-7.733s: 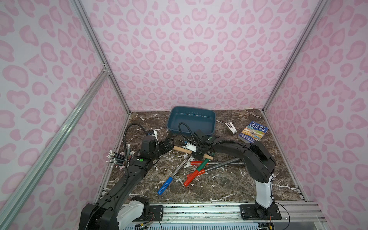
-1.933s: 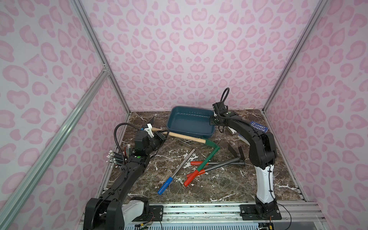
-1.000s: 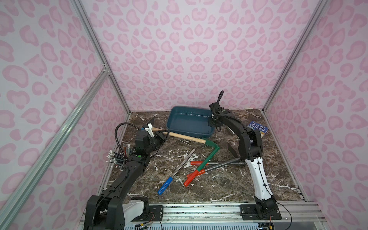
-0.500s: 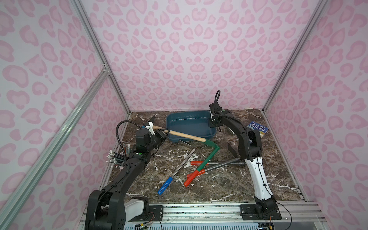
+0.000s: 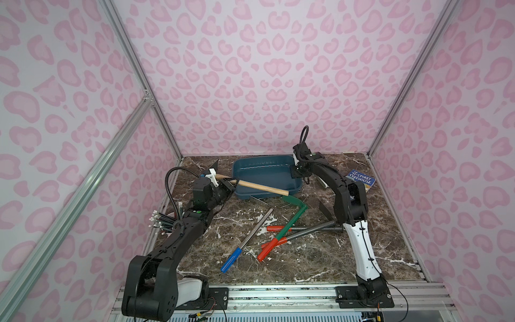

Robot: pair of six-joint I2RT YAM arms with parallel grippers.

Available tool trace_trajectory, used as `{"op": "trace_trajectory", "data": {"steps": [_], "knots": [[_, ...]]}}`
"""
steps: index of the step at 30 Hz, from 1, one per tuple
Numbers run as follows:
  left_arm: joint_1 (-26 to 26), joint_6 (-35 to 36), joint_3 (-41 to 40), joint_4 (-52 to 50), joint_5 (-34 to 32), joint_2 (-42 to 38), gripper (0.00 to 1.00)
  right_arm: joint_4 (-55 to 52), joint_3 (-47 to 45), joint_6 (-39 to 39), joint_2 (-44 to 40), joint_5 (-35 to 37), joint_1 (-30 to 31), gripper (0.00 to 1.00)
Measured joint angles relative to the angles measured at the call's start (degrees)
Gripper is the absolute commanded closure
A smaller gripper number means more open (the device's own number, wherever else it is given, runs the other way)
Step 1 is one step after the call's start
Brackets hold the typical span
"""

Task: Put the small hoe into the storage box
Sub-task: Adjust the storage box at the center of the board, then place the hoe in the storage box.

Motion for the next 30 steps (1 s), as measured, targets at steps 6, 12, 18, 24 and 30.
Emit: {"op": "trace_trajectory", "data": {"steps": [6, 12, 18, 24, 30], "knots": [[-3.5, -2.5, 1.9, 3.8, -2.2, 3.0, 0.95, 4.5, -9.2, 1.7, -8.0, -2.3, -1.5, 0.26], [-6.1, -6.4, 1.7, 7.5, -6.6, 4.8, 0.95, 11.3, -22.6, 5.6, -19.0, -5.1, -3.9, 0.24], [-8.3, -9.9, 3.5, 12.3, -10.4, 9.0, 0.95, 16.5, -32.7, 8.4, -27.4, -6.3, -4.7, 0.23], [-10.6, -13.7, 5.9, 16.9, -12.4, 14.4, 0.95, 20.1, -41.2, 10.6, -34.0, -8.0, -6.2, 0.23], [-12.4, -15.7, 8.6, 19.7, -14.6, 18.0, 0.95, 22.6, -46.7, 11.7, -39.7, -9.7, -6.1, 0.23]]}}
